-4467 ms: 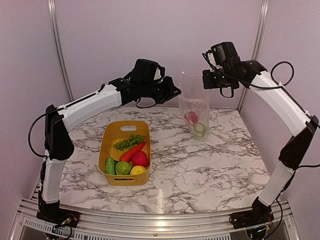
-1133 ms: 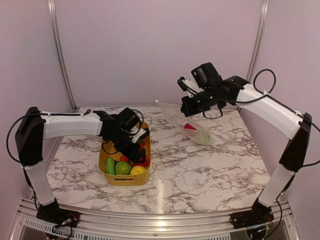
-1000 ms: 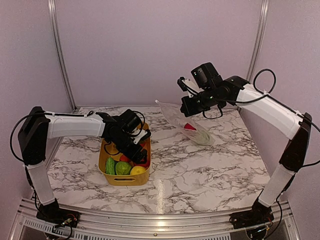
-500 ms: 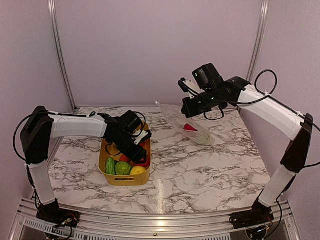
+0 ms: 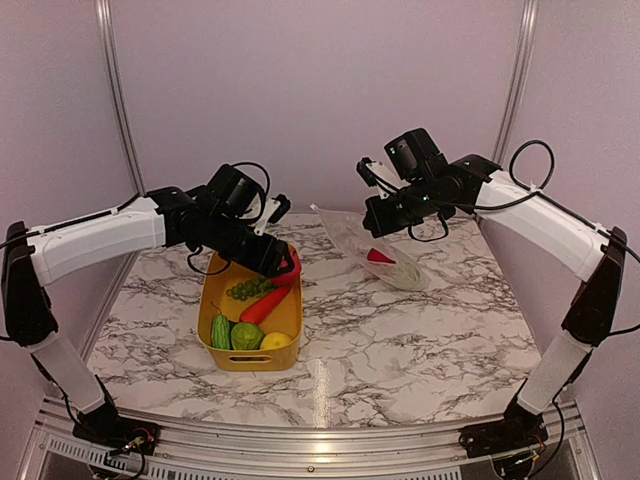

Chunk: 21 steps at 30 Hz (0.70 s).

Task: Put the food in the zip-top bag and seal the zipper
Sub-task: Pick up the fake fruit from the bin, then place the fake fruit in the zipper food storage bag.

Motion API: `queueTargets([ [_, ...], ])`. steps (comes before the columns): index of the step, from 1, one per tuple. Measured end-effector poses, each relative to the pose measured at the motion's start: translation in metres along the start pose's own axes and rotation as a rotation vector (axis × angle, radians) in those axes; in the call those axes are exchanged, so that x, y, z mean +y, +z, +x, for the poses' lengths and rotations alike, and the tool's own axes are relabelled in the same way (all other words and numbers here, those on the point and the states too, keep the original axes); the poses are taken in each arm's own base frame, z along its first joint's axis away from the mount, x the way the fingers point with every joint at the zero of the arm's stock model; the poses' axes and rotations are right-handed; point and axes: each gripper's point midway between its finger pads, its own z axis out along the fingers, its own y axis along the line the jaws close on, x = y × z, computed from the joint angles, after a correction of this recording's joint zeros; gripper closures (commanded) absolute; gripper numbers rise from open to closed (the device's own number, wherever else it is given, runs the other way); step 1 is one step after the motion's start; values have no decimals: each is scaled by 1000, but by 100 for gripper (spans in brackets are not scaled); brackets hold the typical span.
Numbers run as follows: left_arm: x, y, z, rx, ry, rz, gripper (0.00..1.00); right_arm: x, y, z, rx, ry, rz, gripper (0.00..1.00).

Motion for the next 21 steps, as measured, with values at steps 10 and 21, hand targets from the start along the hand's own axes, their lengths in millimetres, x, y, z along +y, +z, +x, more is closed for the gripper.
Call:
queueTargets([
  [10, -68, -85, -111, -468, -58, 278, 47, 6, -2, -7, -14, -3, -29, 100],
  [21, -108, -84, -148, -687, -200, 527, 49, 7, -3, -8, -15, 13, -43, 100],
])
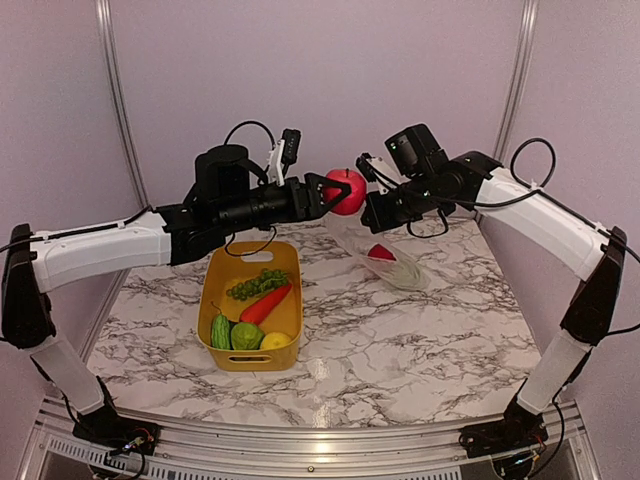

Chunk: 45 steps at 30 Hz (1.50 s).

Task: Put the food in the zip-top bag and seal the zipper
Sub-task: Place the fake fruit in the zipper food storage bag.

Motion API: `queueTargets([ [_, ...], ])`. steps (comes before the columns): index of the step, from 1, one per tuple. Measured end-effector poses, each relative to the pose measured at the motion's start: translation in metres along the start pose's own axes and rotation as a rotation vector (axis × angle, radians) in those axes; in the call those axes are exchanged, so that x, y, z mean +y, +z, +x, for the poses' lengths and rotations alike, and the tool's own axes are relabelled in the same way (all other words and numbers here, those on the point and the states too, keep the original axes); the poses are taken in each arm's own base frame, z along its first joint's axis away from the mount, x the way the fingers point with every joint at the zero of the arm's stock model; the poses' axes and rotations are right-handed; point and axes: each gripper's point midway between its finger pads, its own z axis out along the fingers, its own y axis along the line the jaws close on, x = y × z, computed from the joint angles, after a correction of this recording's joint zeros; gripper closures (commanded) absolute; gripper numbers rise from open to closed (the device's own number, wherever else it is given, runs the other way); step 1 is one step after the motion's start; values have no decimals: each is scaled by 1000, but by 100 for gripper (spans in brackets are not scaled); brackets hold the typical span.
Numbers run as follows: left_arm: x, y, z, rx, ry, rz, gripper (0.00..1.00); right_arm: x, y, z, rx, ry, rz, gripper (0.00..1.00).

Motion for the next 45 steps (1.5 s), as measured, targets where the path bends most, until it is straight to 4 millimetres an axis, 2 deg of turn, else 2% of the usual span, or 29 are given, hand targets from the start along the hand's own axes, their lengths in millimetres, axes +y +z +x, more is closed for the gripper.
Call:
queueTargets([
  [8, 25, 27, 23, -8, -58, -50, 49, -7, -3, -3, -7, 32, 14, 100],
  [15, 31, 28, 28, -28, -70, -84, 49, -10, -10, -9, -30, 58, 13, 100],
  [22, 49, 29, 33, -45, -74, -162, 49, -9, -18, -14, -53, 73, 3, 100],
  [29, 76, 45, 50, -8, -76, -263, 46, -11, -19, -16, -62, 85, -5, 100],
  [31, 82, 48, 55, 6, -76, -290, 43, -10, -19, -16, -61, 85, -7, 100],
  [36, 88, 55, 62, 31, -58, -364, 22, -9, -19, -17, -65, 84, -14, 100],
  [38, 86, 55, 61, 34, -46, -381, 4, -9, -19, -18, -65, 84, -16, 100],
  [39, 84, 55, 60, 35, -34, -389, 1, -9, -19, -18, -65, 85, -16, 100],
  [45, 68, 58, 43, 8, -3, -386, 1, -10, -19, -17, -63, 90, -25, 100],
])
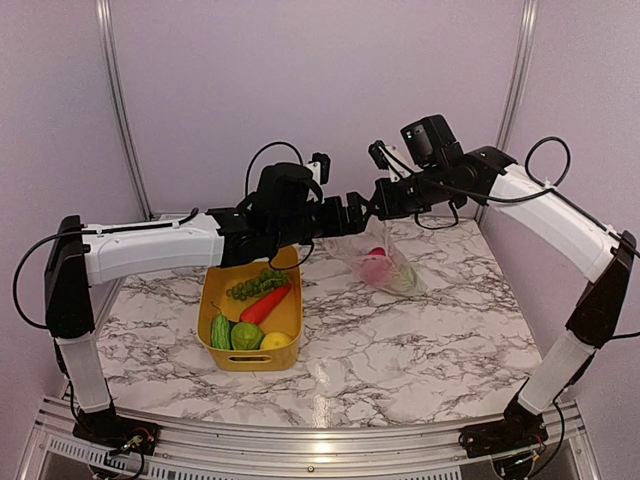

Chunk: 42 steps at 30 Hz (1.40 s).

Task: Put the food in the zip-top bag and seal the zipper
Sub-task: Place the fake fruit in the zipper food storage bag, then pick up the fake fruit from the bin.

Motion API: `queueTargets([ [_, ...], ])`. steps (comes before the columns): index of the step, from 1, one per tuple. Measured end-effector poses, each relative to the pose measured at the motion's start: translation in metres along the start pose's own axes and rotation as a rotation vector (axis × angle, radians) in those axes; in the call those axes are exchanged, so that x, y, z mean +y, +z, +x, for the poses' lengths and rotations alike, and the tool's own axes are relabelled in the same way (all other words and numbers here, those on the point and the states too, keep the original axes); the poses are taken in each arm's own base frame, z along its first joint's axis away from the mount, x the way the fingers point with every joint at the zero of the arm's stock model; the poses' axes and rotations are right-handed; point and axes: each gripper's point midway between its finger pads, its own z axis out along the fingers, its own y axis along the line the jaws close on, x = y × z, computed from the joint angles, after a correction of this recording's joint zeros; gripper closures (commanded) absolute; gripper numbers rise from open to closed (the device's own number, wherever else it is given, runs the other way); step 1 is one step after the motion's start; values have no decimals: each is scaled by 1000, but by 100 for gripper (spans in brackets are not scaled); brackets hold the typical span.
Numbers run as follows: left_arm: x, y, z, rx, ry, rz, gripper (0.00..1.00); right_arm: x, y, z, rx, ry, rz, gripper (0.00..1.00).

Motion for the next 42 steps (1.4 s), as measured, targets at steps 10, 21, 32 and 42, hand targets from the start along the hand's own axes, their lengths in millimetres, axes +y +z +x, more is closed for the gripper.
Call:
queueTargets([
  [10, -9, -9, -14, -5, 57, -15, 1, -10, 1, -3, -9, 19, 1, 100],
  [21, -14, -92, -84, -129, 150, -71, 3, -15, 1, -4, -11, 26, 1, 100],
  [32, 62, -156, -7, 74, 278, -248, 5, -16, 1, -4, -8, 27, -9, 100],
  [42, 114, -174, 28, 223, 302, -423, 8, -14, 2, 0, 8, 9, -27, 100],
])
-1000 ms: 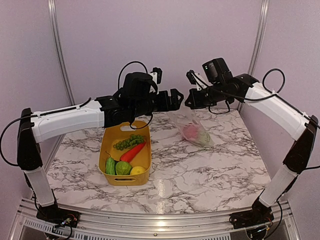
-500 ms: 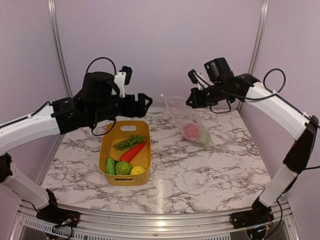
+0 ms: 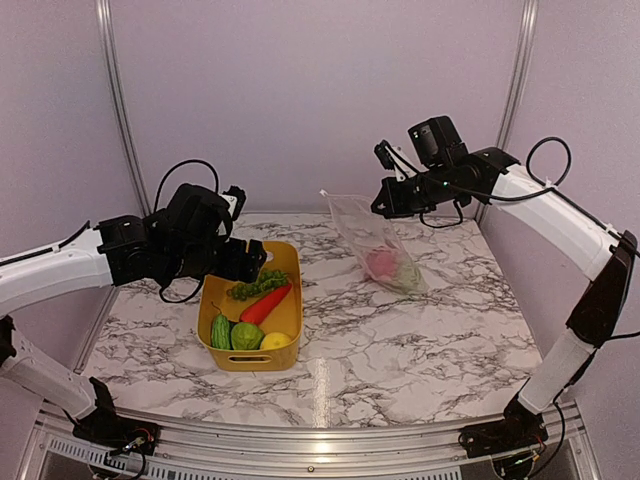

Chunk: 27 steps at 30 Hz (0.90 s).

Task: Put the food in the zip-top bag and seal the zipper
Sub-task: Pick up the fake fruit from the bin.

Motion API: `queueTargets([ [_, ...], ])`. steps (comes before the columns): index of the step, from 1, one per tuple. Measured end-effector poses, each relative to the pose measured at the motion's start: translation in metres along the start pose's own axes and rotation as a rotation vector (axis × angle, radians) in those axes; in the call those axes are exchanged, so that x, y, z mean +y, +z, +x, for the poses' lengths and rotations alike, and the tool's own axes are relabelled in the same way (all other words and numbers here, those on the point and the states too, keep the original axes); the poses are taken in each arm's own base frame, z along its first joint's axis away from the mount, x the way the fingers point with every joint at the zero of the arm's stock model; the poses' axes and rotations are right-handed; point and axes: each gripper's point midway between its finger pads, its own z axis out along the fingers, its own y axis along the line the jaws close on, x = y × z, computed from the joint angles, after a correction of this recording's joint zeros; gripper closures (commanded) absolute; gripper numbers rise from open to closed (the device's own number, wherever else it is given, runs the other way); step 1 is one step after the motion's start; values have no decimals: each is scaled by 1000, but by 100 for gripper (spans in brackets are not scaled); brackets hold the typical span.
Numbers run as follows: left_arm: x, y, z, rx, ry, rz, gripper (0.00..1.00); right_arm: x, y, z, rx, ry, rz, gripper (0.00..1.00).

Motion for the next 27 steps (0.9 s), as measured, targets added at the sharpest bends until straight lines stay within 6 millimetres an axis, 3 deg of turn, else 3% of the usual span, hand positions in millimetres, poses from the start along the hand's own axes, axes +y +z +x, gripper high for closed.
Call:
queueTargets([
  [13, 20, 45, 77, 320, 49, -95, 11, 2, 0, 1, 5, 1, -13, 100],
  [27, 10, 58, 131, 555, 43, -37, 15, 0, -3, 15, 34, 8, -11, 100],
])
